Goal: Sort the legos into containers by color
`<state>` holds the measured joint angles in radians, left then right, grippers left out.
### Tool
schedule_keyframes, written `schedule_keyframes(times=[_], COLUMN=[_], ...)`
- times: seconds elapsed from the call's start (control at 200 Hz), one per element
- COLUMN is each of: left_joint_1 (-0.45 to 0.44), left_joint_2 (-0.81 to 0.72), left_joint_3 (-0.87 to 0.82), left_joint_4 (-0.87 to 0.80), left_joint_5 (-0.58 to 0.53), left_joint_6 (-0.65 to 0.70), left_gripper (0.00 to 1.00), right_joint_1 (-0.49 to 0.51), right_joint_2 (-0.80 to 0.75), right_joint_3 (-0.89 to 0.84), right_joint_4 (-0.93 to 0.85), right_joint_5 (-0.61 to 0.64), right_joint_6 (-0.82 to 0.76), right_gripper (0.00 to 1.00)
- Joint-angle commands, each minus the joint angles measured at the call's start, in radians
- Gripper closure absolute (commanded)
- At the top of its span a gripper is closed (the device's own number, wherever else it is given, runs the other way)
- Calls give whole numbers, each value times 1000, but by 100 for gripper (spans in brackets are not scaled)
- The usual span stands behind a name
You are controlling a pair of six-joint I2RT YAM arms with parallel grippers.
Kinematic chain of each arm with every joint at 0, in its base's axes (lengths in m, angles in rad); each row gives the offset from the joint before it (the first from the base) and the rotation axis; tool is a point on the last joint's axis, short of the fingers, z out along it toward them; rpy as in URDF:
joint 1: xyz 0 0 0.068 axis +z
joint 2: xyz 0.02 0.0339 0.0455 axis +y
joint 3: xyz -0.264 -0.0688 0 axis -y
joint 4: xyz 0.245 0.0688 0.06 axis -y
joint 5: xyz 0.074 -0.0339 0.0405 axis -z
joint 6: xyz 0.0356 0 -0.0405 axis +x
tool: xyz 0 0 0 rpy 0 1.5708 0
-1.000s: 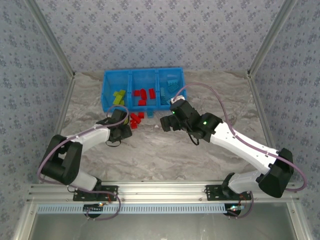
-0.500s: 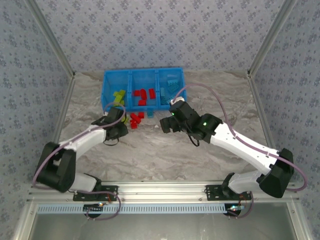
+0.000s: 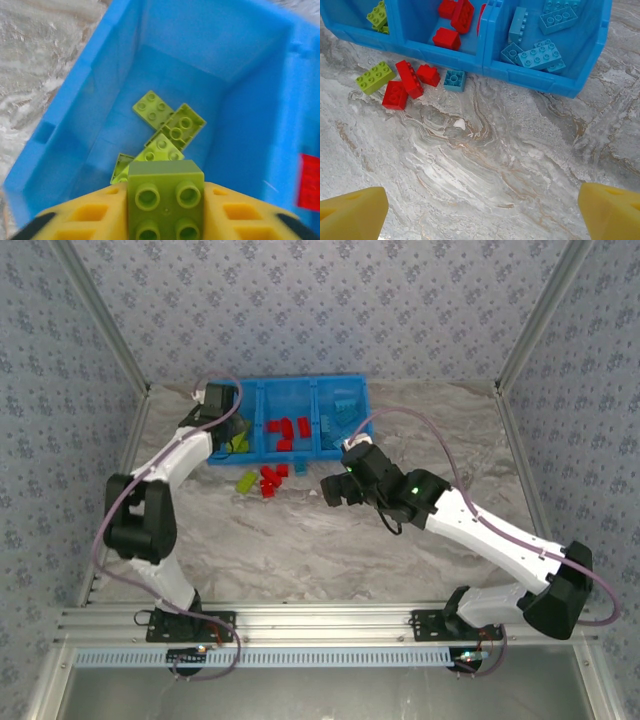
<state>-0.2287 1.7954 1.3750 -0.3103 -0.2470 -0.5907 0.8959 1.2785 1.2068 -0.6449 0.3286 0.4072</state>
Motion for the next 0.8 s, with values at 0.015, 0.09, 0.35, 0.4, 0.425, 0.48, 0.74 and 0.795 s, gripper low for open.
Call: schedule_keyframes(times=[0.015,0.09,0.35,0.4,0.425,0.48,0.74,0.795], left_joint_1=[5,5,-92,-146,-176,-240,-422,-424], left_joint_2=[17,-24,-384,-461,-503,-586,-890,-930], left_joint_3=[85,72,-104,-125,-138,-169,-256,-275], left_joint_4=[2,4,-52,-97,-113,-144,-360,-402], left_joint_5=[9,16,70,57,48,55,229,246], left_joint_6=[49,51,63,97,119,183,503,552], left_gripper=[43,35,31,30,30,30,25,25], right_joint_1=[8,7,0,-3,-6,-15,-94,-103], right_joint_2=[-25,-24,27,53,68,102,349,413], right_joint_3=[-6,-6,-59,-61,-61,-64,-24,25], right_joint_4=[-38,-39,23,39,53,94,248,270], right_joint_5=[33,36,12,5,1,-13,-104,-110], right_joint_6=[21,28,48,45,44,41,14,3], right_gripper=[0,0,0,0,0,0,0,2])
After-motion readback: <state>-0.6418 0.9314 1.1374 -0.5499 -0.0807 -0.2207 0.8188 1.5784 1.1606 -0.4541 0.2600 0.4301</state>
